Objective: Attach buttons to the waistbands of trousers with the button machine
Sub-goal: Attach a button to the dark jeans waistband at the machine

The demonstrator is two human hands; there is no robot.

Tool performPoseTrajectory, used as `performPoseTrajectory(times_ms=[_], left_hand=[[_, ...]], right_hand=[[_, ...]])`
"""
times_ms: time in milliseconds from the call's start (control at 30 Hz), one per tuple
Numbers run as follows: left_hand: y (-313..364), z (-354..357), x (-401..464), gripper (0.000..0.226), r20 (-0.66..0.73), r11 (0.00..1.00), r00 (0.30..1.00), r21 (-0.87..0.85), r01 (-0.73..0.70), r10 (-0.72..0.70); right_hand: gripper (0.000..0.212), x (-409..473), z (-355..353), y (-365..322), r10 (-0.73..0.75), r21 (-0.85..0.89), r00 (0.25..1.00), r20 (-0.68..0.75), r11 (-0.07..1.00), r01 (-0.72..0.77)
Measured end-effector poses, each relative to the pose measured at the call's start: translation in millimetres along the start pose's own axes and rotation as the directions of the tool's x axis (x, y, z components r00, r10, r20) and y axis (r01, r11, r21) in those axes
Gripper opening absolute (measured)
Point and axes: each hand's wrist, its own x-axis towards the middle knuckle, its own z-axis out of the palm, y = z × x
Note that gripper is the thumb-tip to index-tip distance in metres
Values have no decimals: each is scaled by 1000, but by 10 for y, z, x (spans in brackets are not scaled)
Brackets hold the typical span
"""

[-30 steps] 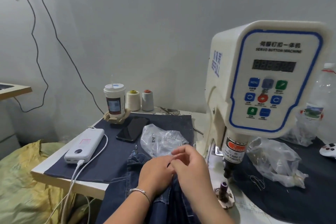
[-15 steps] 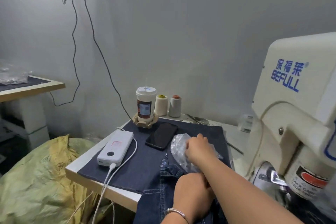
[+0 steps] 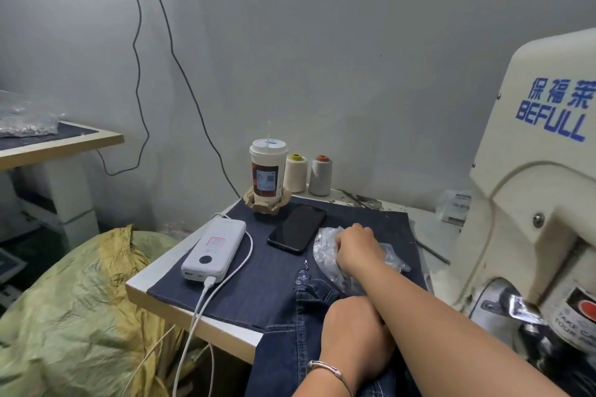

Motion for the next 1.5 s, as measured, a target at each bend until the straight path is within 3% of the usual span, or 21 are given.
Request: performPoseTrajectory(times_ms=[100,333,633,767,867,967,1067,1133,1267,1333,1400,1500], left_hand=[[9,-9,-11,17,-14,1000,1000,-7,7,-7],[29,-8,-10,16,-17,999,1000,-45,5,-6],[7,13,-3,16,-41,997,999,-81,-10,6],[6,21,-1,19,-49,993,998,-113,25,-30],[-23,41,-14,21,-58,992,997,-116,50,-57],[-42,79,-6,24,-54,990,991,-72,120,-124],[3,61,-7,30,-34,988,987,-7,154,-154],[33,33,-10,30,-37,991,991,27,133,-132],[29,22,-8,34,-25,990,992,-65,123,-124],[22,30,-8,39,-26,984,990,-113,138,-141],[17,29,-11,38,-37,978,985,-131,162,-168],[23,42,-4,35,-58,973,980,-147,180,-190]], right_hand=[[21,-28,-13,13,-9,27,1000,-16,1000,9],[38,-41,-11,44,20,89,1000,-10,996,-19],[29,-48,-1,5,5,83,998,-65,997,1],[28,-89,-43,26,56,132,984,-167,991,-34],[20,-257,-132,63,30,175,950,-312,984,27],[18,-586,-258,126,24,334,890,-455,931,145],[11,-1072,-401,224,87,562,880,-466,798,218],[8,-1467,-468,359,79,624,877,-474,733,272],[6,-2293,-446,798,-133,488,821,-555,747,451],[5,-2580,-355,1070,-194,398,807,-558,791,465],[9,-2754,-272,1404,-172,351,806,-567,834,425],[14,-2836,-263,2010,16,411,831,-556,874,258]])
